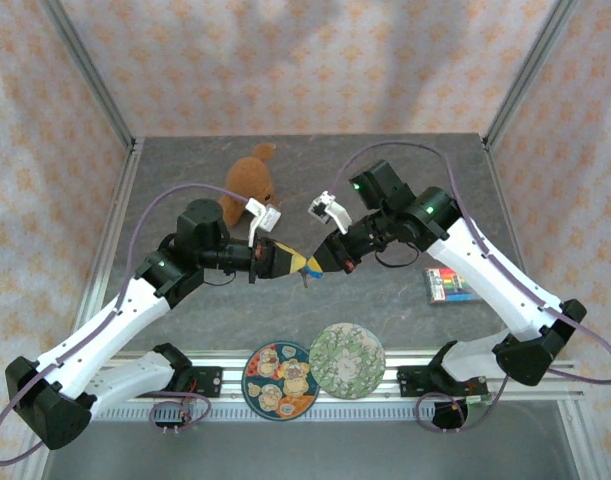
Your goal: Remove the keys from the keyring
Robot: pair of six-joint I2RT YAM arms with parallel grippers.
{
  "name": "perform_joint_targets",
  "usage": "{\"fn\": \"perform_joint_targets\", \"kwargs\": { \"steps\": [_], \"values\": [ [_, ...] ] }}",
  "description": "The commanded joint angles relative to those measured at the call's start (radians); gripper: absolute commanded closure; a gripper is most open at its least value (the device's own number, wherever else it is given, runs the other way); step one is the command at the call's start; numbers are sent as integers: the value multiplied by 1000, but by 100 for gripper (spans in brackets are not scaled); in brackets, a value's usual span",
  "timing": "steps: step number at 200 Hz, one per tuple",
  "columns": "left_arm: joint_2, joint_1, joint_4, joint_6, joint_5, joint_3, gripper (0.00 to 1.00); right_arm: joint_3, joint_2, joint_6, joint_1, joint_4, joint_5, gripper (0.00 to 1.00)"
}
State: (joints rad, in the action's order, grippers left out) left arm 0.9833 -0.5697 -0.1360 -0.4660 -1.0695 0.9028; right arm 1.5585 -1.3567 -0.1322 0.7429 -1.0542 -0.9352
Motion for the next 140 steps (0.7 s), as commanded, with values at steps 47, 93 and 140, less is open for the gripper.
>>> {"fn": "perform_joint_targets", "kwargs": {
  "steps": [47, 93, 140],
  "values": [
    [-75, -12, 163, -47, 143, -39, 100, -62, 88, 91, -63, 166, 59, 58],
    [-76, -10, 221, -123, 333, -59, 100, -258, 278, 259, -73, 478, 274, 38],
    [-57, -10, 266, -200, 497, -46, 100, -577, 508, 396, -73, 834, 605, 21]
  ]
}}
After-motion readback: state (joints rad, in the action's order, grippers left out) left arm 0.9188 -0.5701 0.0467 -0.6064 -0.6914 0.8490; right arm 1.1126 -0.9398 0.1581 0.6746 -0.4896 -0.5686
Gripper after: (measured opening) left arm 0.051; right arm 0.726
